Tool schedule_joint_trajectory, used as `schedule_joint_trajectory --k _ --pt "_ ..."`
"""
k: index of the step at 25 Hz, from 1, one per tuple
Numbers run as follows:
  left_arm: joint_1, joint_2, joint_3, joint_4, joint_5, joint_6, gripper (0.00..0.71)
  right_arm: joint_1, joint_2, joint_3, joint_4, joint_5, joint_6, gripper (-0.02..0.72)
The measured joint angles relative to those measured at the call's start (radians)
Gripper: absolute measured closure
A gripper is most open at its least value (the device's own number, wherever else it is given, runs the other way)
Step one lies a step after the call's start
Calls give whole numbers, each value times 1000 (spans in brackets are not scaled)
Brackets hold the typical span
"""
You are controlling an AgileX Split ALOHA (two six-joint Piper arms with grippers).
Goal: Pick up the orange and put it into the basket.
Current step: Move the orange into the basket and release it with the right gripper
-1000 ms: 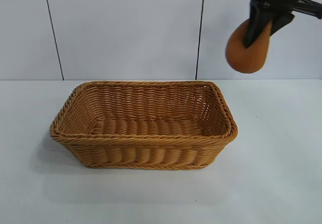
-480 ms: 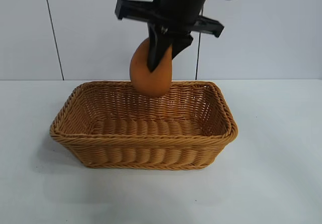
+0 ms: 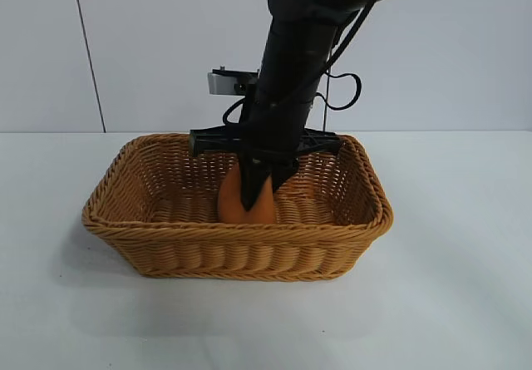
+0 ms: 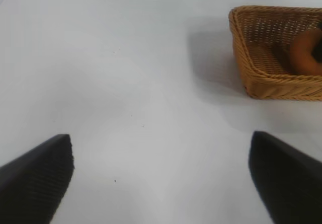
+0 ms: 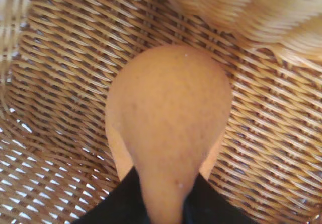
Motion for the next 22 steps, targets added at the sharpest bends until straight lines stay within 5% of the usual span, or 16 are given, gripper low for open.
schedule_joint_trajectory --k 2,6,8,12,18,22 --pt "0 0 0 0 0 0 37 0 0 0 2 6 0 587" --pt "0 0 0 0 0 0 37 0 -4 0 2 43 -4 176" --pt "0 0 0 0 0 0 37 0 -20 0 -10 54 -5 68" --pt "0 0 0 0 0 0 37 0 -79 -3 -23 71 -5 18" --pt "0 0 0 0 0 0 37 -2 -115 -146 -71 253 -3 10" --pt "0 0 0 0 -1 0 37 -4 -126 -249 -104 259 30 10"
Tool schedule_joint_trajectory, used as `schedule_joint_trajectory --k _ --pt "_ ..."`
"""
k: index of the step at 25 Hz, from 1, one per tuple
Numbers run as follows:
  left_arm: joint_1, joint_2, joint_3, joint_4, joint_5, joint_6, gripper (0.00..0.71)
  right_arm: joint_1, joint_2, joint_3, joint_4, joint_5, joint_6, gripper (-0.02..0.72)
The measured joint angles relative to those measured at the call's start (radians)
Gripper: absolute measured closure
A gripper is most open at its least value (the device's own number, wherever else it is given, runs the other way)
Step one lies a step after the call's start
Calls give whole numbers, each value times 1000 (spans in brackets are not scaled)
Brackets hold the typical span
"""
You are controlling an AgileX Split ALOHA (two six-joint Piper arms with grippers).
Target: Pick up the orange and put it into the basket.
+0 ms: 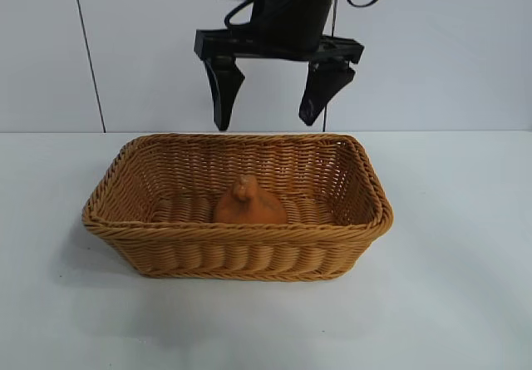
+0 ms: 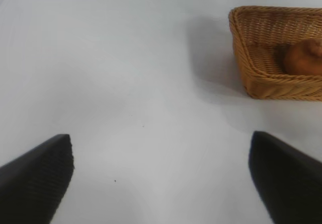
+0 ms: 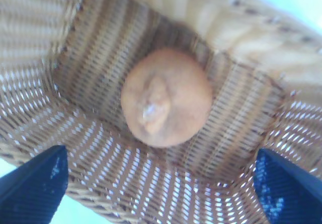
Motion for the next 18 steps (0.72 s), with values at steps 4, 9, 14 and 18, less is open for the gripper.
schedule_joint_trajectory --k 4,9,14,18 --pt "0 0 0 0 0 0 37 -25 -3 -42 -8 3 7 10" --pt "0 0 0 0 0 0 37 -143 -3 -42 -65 8 6 10" --pt "0 -1 0 0 0 0 37 -336 -3 -42 -99 8 6 10" --pt "0 -1 0 0 0 0 37 -482 -3 -42 -100 8 6 10"
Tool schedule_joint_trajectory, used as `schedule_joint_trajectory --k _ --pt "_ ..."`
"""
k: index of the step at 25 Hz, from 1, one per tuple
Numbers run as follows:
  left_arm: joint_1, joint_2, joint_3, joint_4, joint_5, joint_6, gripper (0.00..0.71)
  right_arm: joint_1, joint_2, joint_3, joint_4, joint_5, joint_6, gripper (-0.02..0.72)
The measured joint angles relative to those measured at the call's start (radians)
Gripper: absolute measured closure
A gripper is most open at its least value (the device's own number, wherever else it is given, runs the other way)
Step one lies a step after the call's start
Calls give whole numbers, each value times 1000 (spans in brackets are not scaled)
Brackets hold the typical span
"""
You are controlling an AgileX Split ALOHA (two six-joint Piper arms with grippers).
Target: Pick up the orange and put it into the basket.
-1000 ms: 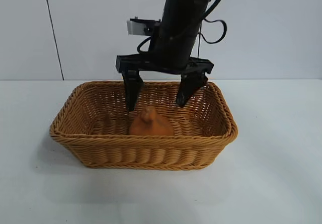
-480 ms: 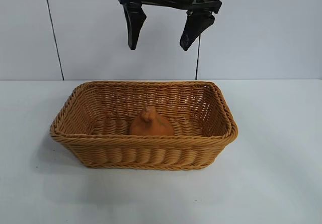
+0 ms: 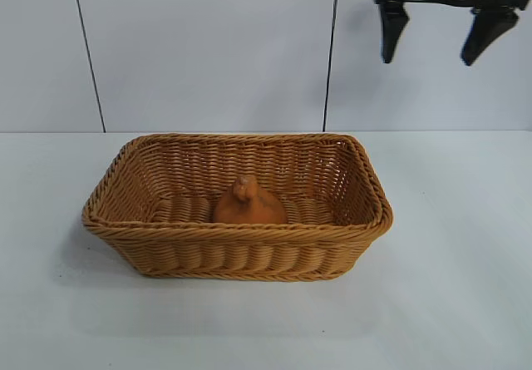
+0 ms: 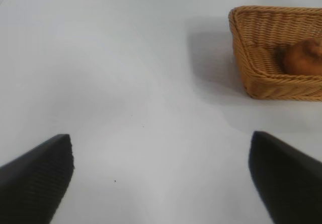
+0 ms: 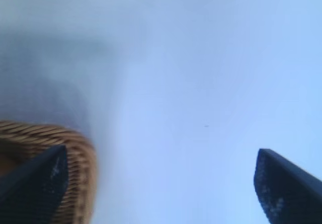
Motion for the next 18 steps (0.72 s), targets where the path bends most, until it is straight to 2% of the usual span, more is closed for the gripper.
schedule_joint_trajectory --k 4,10,18 --pt "0 0 0 0 0 0 37 -72 0 4 32 0 -1 10" --pt "0 0 0 0 0 0 37 -75 -31 86 47 1 -22 10" --pt "0 0 0 0 0 0 37 -75 -252 431 68 0 -41 10"
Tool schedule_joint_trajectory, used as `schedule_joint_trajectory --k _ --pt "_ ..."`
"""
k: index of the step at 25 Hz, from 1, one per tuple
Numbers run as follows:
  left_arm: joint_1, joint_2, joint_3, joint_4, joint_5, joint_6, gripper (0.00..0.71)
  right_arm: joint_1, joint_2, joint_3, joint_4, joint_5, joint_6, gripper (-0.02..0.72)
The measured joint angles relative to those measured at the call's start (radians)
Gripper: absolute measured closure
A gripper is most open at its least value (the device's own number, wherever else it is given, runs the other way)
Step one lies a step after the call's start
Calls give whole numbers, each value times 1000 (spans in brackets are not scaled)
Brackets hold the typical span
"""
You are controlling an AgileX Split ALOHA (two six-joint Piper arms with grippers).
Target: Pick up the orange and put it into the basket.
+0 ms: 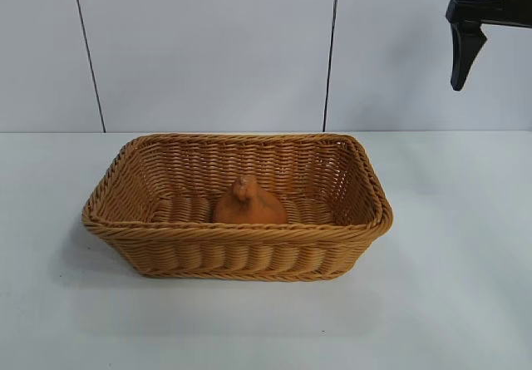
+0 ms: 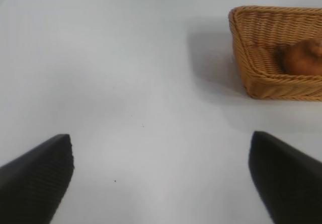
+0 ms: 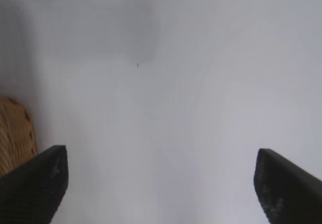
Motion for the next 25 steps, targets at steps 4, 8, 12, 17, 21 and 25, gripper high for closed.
schedule_joint_trajectory --k 4,8,12,17,21,25 --pt "0 0 0 0 0 0 37 0 -192 235 36 6 -19 10" --pt "0 0 0 0 0 0 37 0 -403 449 54 7 -25 10" --pt "0 0 0 0 0 0 37 0 -626 664 56 -7 -52 10" --pt "0 0 0 1 -1 0 37 0 -870 894 56 -124 -89 10" --pt "0 0 0 1 -1 0 37 0 -1069 1045 56 -171 -102 10" --pt "0 0 0 1 -1 0 37 0 -1253 1098 54 -179 -105 10"
